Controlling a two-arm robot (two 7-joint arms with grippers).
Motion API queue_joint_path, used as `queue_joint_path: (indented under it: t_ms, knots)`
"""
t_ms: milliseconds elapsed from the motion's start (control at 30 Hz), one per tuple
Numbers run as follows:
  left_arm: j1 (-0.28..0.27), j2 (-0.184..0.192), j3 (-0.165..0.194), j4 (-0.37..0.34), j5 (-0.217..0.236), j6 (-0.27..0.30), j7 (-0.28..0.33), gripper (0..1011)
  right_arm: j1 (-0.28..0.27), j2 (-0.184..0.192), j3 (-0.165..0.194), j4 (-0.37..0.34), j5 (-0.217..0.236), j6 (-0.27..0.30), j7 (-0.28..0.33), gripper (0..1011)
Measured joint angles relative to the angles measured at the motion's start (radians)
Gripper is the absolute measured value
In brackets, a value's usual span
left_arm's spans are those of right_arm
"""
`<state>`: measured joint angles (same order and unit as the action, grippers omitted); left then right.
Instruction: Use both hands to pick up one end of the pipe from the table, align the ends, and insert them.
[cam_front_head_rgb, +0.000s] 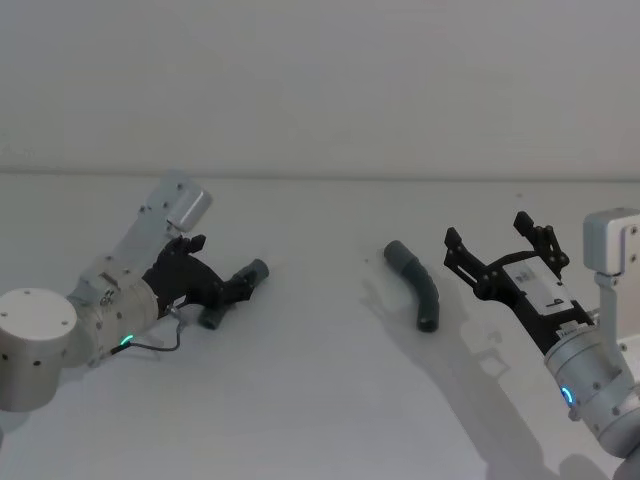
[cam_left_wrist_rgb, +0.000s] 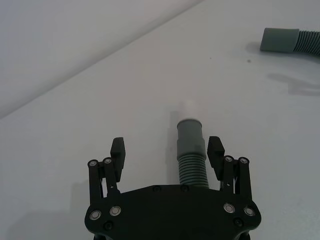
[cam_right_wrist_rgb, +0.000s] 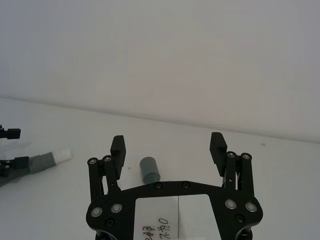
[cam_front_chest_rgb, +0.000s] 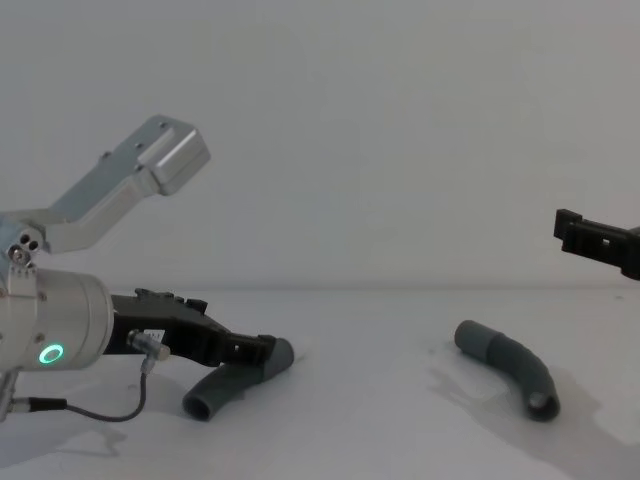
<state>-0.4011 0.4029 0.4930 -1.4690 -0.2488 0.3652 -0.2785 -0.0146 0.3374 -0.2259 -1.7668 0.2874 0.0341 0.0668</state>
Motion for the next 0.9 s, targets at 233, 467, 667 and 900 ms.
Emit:
queue_joint_path:
  t_ms: [233, 467, 667, 900]
  knots:
    - [-0.011, -0.007, 0.0, 0.015, 0.004, 0.019, -0.014, 1001, 0.0, 0.0, 0.0, 0.0, 0.0, 0.0, 0.0, 1001]
    - [-0.019, -0.012, 0.001, 0.026, 0.007, 0.029, -0.026, 1001, 0.0, 0.0, 0.0, 0.0, 0.0, 0.0, 0.0, 1001]
    - [-0.024, -0.015, 0.001, 0.034, 0.01, 0.036, -0.036, 1001, 0.0, 0.0, 0.0, 0.0, 0.0, 0.0, 0.0, 1001]
    - [-0.033, -0.019, 0.002, 0.045, 0.015, 0.047, -0.05, 1001, 0.0, 0.0, 0.0, 0.0, 0.0, 0.0, 0.0, 1001]
